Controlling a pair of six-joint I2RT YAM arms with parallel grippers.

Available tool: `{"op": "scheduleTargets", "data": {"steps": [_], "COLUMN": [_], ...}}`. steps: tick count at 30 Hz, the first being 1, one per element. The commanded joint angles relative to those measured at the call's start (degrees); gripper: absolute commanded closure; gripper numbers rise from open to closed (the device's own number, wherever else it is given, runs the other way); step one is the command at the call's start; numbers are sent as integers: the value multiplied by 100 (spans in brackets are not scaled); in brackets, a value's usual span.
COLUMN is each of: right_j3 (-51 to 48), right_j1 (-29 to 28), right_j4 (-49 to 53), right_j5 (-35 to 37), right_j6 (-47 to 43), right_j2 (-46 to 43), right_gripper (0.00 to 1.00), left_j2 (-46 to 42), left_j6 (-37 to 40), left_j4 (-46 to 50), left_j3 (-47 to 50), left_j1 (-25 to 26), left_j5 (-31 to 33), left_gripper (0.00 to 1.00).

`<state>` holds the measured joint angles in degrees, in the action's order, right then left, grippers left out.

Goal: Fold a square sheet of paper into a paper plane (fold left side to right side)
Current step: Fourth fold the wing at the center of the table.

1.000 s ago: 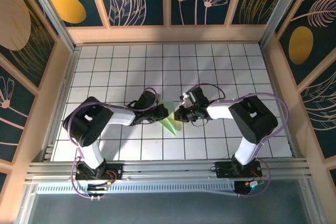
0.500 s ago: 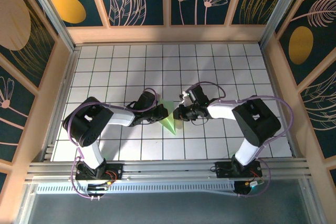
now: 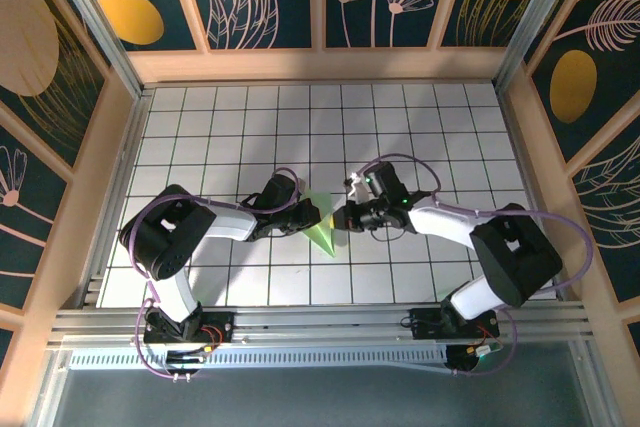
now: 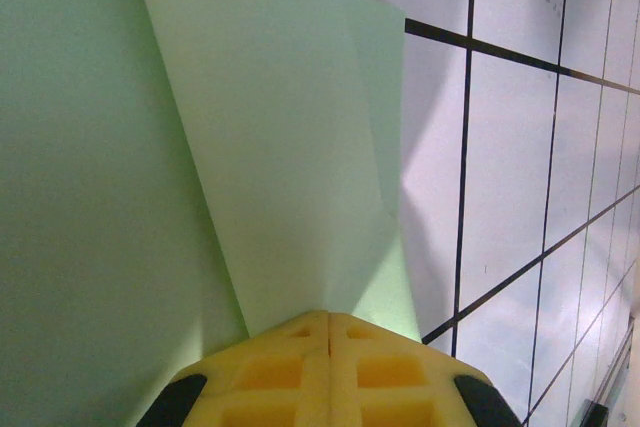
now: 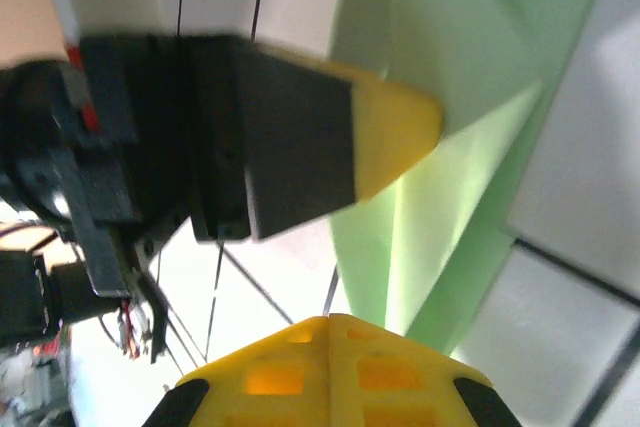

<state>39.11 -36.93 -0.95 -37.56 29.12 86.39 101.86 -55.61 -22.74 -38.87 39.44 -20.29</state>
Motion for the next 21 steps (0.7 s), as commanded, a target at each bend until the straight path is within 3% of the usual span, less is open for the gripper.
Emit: {"op": "scheduleTargets", "data": {"steps": [1, 21], "right_j3": [-190, -816], "right_j1": [-251, -585], "right_j4": [-499, -1233], "right_j5": [-425, -261], "right_j6": [176, 560], "right_j2": [282, 557], "right_gripper": [100, 100], "left_j2": [66, 106], "left_j6": [-16, -4], "left_j4": [390, 422], "left_j3": [178, 148], "left_j1": [15, 15], "left_j5": [226, 218], "left_gripper": [100, 100]}}
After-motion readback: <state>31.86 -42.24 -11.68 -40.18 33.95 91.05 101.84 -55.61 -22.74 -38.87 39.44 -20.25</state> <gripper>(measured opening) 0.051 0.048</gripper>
